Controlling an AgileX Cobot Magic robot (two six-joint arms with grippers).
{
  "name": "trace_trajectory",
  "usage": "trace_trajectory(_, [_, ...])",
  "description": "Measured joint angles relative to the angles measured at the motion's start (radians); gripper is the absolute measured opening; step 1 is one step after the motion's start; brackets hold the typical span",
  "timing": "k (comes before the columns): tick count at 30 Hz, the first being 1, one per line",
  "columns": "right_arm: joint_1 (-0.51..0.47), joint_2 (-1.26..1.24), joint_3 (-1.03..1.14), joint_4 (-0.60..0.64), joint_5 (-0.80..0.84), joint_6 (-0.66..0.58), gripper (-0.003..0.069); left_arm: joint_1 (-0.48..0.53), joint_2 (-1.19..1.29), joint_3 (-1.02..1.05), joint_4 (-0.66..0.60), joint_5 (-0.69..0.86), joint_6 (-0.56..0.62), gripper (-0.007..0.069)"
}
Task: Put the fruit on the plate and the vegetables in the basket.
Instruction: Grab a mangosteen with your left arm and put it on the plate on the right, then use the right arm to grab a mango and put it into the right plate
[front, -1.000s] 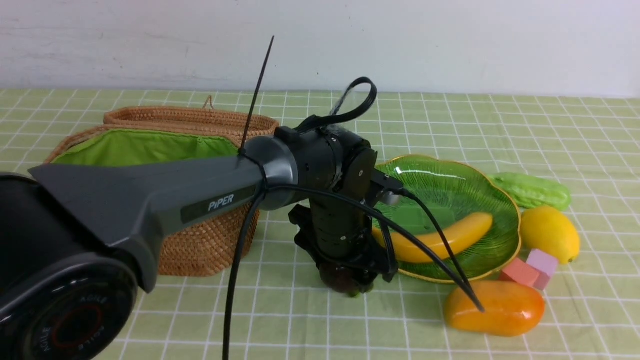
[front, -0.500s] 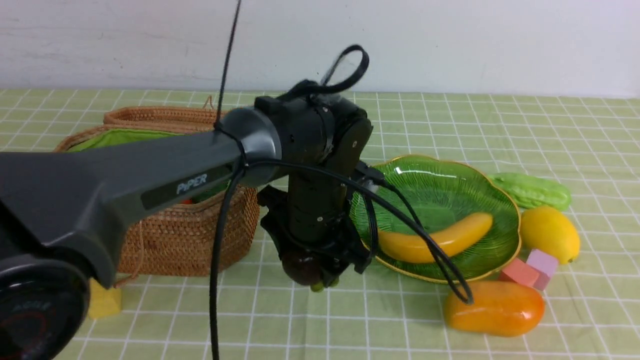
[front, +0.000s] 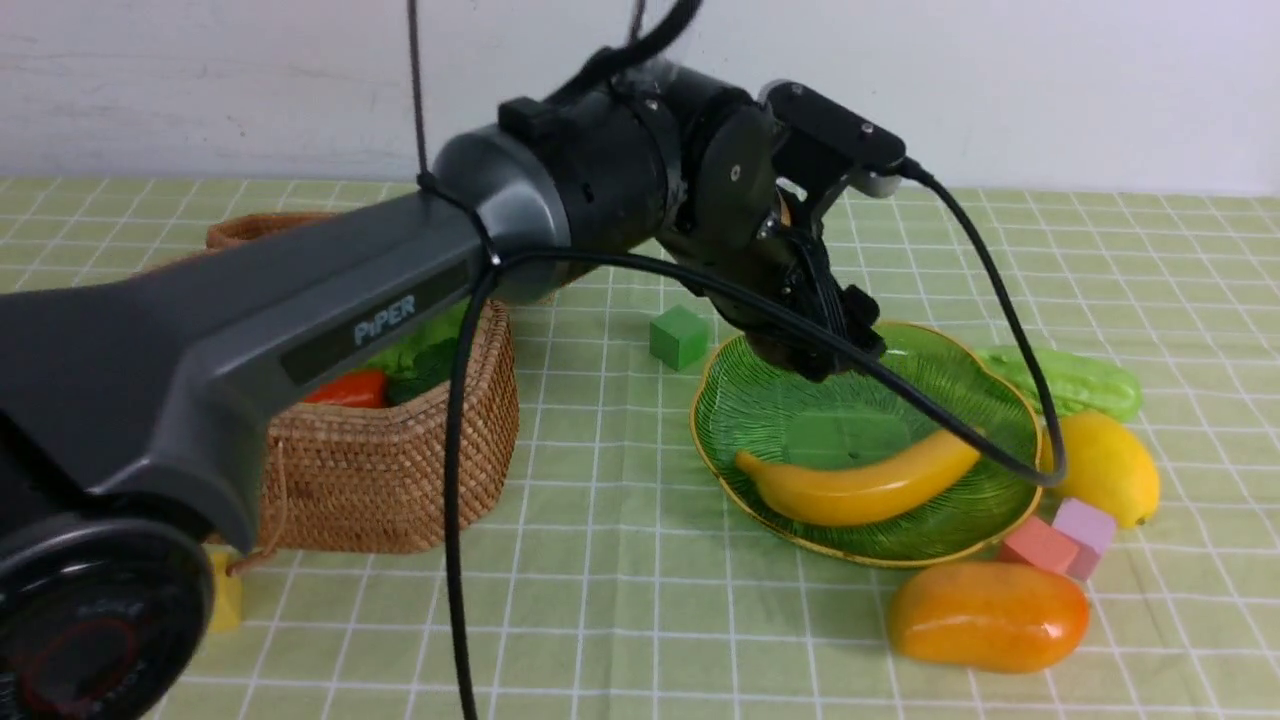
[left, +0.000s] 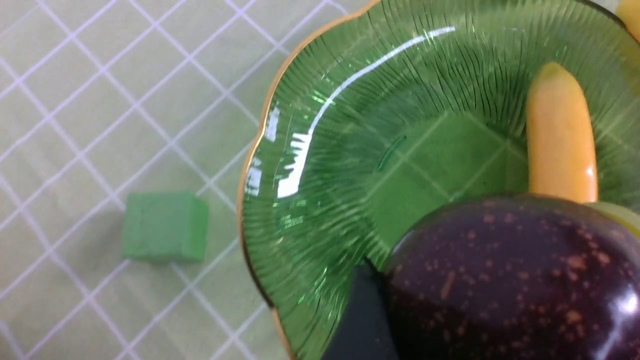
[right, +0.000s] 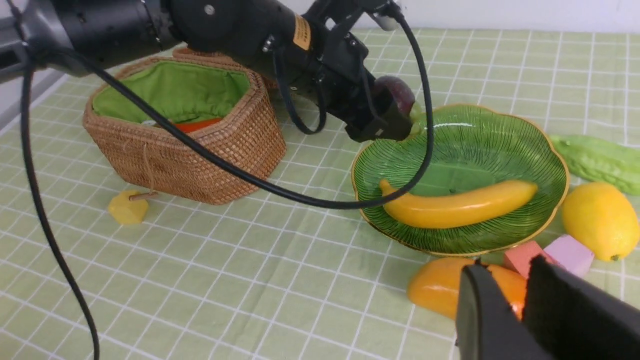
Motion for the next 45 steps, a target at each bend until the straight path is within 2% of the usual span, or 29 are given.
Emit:
trace_trajectory(14, [0.000, 0.000, 0.000, -0.011, 0.002, 0.000, 0.0142, 0.000, 0.106, 0.000, -0.005, -0.132, 0.007, 0.0566])
trace_trajectory(21, [0.000, 0.000, 0.000, -0.011, 0.003, 0.000, 0.0141, 0.000, 0.095, 0.000, -0.005, -0.134, 0.007, 0.0619])
trace_trajectory(27, [0.000, 0.000, 0.000, -0.011, 0.003, 0.000, 0.0141, 0.000, 0.059, 0.000, -0.004, -0.135, 0.007, 0.0618])
trace_trajectory(30, [0.000, 0.000, 0.000, -0.011, 0.003, 0.000, 0.0141, 0.000, 0.028, 0.000, -0.004, -0.102, 0.007, 0.0594])
trace_trajectory(34, [0.000, 0.000, 0.000, -0.011, 0.003, 0.000, 0.0141, 0.000, -0.052, 0.000, -0.004, 0.008, 0.005, 0.0463])
trace_trajectory(38, [0.000, 0.014, 0.000, -0.016, 0.008, 0.000, 0.0141, 0.000, -0.185, 0.000, -0.005, 0.122, -0.026, 0.0232])
trace_trajectory(39, [0.000, 0.033, 0.000, -0.022, 0.018, 0.000, 0.0141, 0.000, -0.244, 0.000, -0.005, 0.188, -0.047, 0.0104])
trace_trajectory(41, [0.000, 0.073, 0.000, -0.032, 0.036, 0.000, 0.0141, 0.000, -0.330, 0.000, -0.001, 0.293, -0.059, -0.0008])
trace_trajectory(45, [0.000, 0.155, 0.000, -0.033, 0.054, -0.018, 0.0141, 0.000, -0.471, 0.032, 0.014, 0.417, -0.090, -0.0013])
